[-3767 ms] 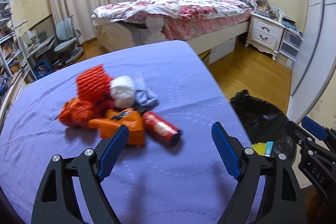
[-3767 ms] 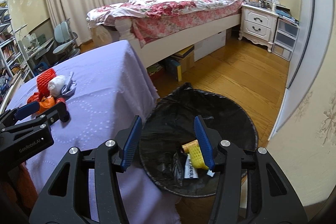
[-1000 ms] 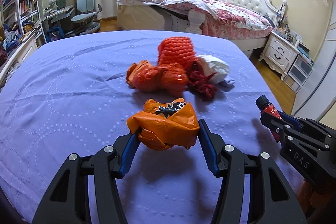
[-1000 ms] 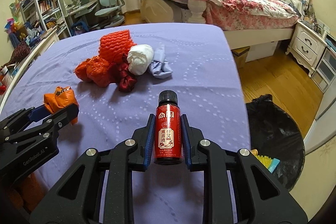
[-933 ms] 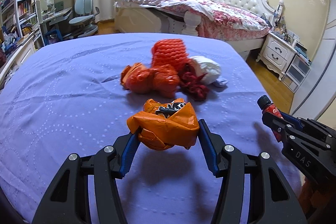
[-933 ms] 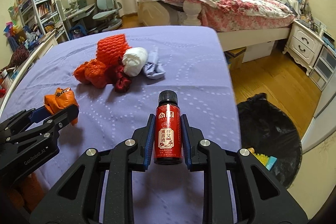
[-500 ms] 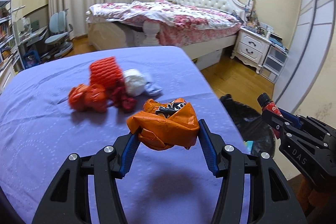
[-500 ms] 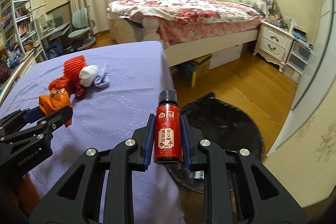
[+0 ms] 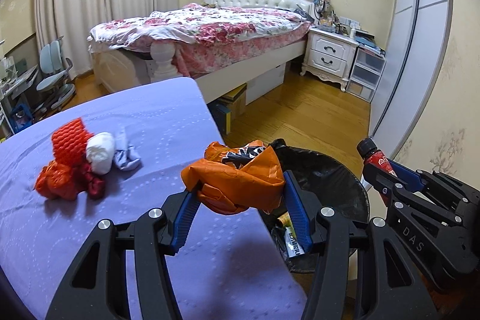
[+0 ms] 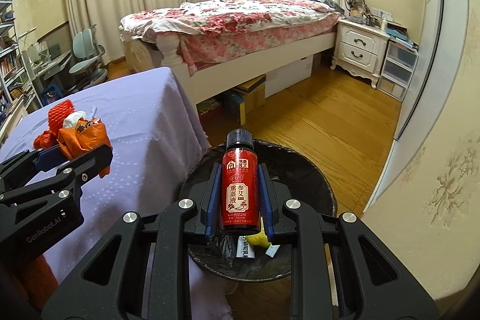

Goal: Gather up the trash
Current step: 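Carry the orange bag and red bottle over the bin and release both, then move both tools back over the table toward the red bag and dark red net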

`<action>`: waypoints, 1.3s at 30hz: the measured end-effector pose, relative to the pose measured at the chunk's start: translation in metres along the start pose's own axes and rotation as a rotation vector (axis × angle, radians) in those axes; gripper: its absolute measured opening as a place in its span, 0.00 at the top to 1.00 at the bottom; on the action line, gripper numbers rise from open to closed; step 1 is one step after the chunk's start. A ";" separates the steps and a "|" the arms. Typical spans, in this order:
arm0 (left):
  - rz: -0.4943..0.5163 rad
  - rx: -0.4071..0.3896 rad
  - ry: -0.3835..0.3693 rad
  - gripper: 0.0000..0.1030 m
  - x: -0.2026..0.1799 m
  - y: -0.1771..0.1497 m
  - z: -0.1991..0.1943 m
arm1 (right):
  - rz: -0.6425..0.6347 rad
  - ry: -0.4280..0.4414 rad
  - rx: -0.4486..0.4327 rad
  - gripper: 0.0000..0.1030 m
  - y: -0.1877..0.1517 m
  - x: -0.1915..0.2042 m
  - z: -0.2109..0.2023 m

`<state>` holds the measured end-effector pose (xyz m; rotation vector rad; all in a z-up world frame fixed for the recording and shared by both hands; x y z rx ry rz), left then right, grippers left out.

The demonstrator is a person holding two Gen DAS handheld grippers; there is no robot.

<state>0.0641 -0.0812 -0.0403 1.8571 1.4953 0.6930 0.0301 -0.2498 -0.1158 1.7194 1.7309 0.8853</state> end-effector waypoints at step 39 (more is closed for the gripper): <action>0.015 0.042 0.119 0.19 0.010 -0.003 0.022 | 0.077 -0.044 0.004 0.42 -0.006 -0.030 0.014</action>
Point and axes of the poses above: each gripper's, at about its wrist camera, not at the fingertips, and z roughly the way its jaws point, x to its left, y to its top, the point moved 3 cm from there along z, roughly the way its jaws point, and after that the axes turned 4 degrees about y, right-handed, at the moved point
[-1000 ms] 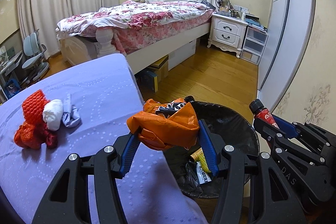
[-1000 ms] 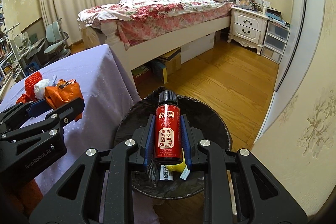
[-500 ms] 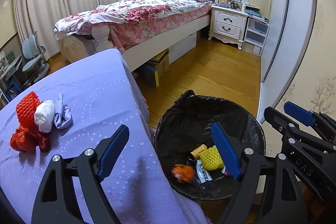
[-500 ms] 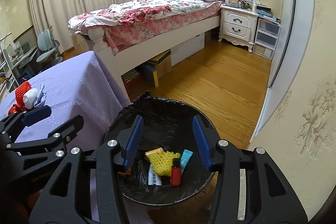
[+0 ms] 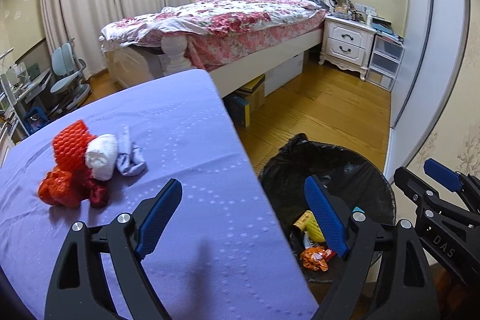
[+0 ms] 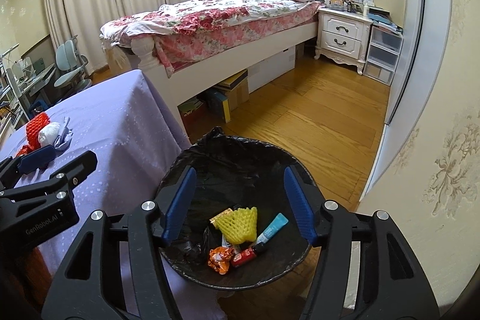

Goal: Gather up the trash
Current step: 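Move both tools back over the table toward the red bag and dark red net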

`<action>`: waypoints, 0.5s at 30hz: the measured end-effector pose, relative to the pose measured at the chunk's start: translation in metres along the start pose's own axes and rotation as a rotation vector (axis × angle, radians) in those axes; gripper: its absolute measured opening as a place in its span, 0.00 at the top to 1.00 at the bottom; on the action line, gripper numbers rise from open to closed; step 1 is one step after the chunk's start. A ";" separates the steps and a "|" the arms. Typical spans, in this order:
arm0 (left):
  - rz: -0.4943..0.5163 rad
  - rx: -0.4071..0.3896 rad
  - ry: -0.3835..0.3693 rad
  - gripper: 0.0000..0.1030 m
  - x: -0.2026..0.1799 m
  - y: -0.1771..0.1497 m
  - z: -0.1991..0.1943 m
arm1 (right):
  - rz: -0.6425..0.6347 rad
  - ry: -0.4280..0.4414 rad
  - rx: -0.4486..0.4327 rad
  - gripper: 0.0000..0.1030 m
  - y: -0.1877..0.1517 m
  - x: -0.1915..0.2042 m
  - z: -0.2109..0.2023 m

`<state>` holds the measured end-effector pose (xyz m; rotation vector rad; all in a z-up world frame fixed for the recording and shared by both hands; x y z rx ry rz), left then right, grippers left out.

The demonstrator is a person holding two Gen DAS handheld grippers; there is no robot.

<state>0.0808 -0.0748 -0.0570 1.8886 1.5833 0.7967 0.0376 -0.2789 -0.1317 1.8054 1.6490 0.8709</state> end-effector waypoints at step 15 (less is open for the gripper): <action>-0.132 0.031 0.130 0.19 0.090 -0.024 -0.010 | -0.100 0.111 0.031 0.42 -0.002 0.078 0.008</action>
Point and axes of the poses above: each gripper's, at about its wrist camera, not at the fingertips, and z roughly the way its jaws point, x to its left, y to its top, the point moved 3 cm from there along z, roughly the way its jaws point, and after that the axes turned 4 degrees about y, right-handed, at the moved point
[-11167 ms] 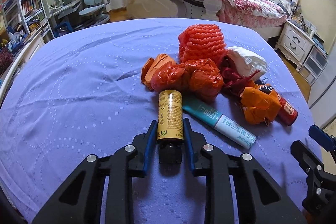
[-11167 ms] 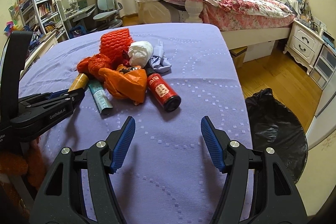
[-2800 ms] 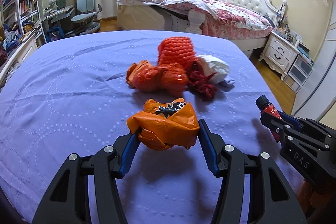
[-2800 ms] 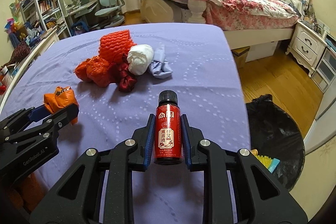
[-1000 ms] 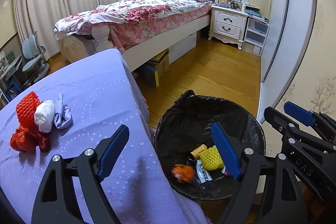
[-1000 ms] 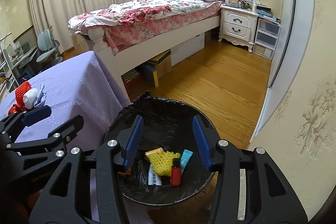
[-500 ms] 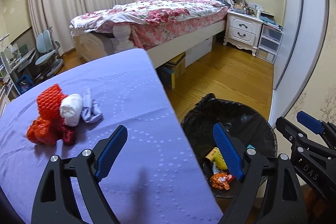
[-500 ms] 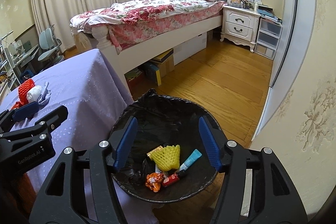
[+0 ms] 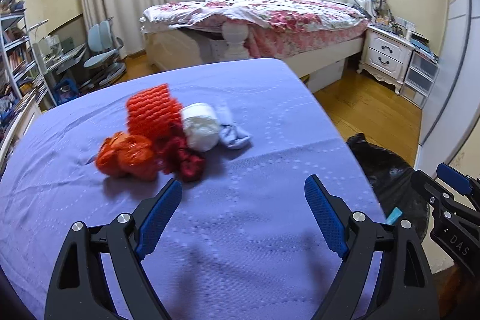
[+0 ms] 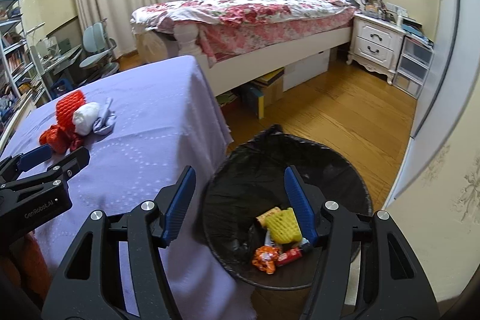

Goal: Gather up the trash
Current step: 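Move both tools back over the table toward the red bag and dark red net, then grasp the red plastic bag with the left tool while the right tool grasps the dark red net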

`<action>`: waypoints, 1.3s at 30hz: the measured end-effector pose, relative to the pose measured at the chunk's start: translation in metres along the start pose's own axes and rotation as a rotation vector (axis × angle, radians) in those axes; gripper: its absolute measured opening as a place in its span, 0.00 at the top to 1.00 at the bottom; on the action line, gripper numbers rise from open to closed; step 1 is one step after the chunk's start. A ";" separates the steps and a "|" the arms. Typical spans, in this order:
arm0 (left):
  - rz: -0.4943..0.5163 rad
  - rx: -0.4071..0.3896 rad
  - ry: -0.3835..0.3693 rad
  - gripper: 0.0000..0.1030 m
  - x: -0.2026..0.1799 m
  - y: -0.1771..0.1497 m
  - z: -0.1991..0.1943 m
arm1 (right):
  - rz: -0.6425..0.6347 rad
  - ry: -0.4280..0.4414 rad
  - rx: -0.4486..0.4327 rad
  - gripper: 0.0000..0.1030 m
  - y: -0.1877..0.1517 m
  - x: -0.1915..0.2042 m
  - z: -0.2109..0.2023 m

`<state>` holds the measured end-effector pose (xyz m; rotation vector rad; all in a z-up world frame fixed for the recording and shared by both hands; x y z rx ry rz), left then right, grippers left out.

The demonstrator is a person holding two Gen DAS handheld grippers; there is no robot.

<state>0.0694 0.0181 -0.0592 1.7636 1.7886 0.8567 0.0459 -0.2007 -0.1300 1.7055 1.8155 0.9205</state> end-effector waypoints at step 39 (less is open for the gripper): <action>-0.151 0.080 0.116 0.19 0.109 0.003 0.039 | -0.177 0.169 0.169 0.41 0.003 0.133 0.053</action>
Point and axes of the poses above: each gripper's, at about its wrist camera, not at the fingertips, and z roughly the way its jaws point, x to its left, y to its top, the point moved 3 cm from there along z, roughly the way its jaws point, and after that the axes turned 4 degrees about y, right-handed, at the moved point
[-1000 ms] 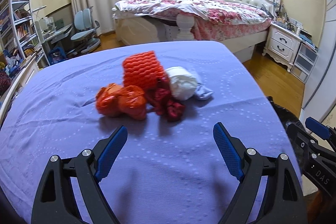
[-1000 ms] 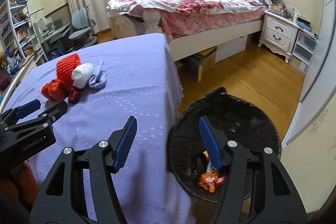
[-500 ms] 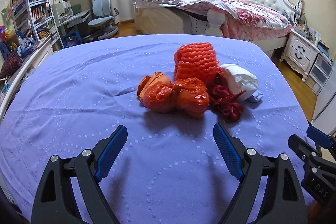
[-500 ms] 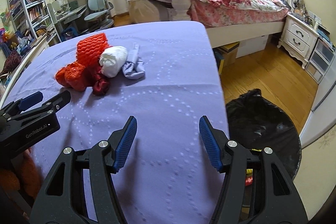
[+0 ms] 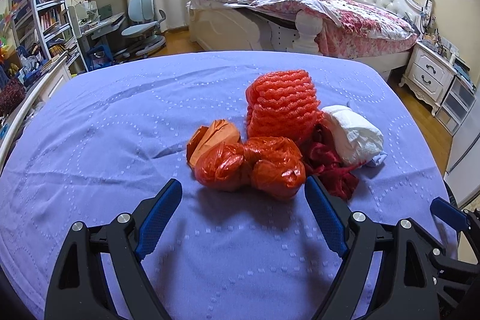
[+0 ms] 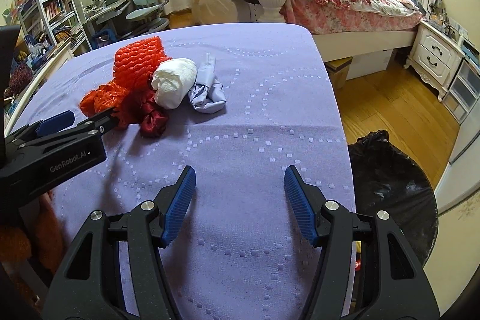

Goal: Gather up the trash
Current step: 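Grasp the red plastic bag with the left tool while the right tool grasps the dark red net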

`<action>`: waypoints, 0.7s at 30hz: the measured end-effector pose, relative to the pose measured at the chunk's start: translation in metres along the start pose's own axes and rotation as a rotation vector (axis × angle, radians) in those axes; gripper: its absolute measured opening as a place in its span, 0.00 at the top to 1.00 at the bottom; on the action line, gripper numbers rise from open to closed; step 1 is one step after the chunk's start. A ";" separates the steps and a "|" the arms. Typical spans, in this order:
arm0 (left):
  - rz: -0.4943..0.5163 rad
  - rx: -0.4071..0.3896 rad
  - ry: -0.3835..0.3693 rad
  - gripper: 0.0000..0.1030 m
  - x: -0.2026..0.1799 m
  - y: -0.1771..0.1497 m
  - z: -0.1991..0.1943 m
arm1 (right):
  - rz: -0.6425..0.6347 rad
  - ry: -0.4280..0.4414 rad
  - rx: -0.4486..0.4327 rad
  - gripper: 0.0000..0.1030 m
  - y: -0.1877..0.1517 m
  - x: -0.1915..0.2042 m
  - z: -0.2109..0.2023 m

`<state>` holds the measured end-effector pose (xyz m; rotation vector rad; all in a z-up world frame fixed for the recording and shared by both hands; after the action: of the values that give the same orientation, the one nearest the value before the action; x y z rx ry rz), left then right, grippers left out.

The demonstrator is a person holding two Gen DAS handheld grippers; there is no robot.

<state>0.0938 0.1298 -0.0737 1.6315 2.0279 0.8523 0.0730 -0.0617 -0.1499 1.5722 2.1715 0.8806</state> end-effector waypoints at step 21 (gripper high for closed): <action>0.020 -0.010 -0.052 0.39 0.018 -0.009 -0.011 | -0.065 0.029 0.023 0.41 0.011 0.028 0.014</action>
<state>0.0757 0.1439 -0.0705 1.6537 1.9727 0.8174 0.0795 -0.0288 -0.1511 1.4996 2.2469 0.8671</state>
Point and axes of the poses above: each gripper's, at about its wrist camera, not at the fingertips, and z roughly the way its jaws point, x to its left, y to its top, the point moved 3 cm from there along z, roughly the way its jaws point, and after that the axes turned 4 degrees about y, right-handed, at the moved point
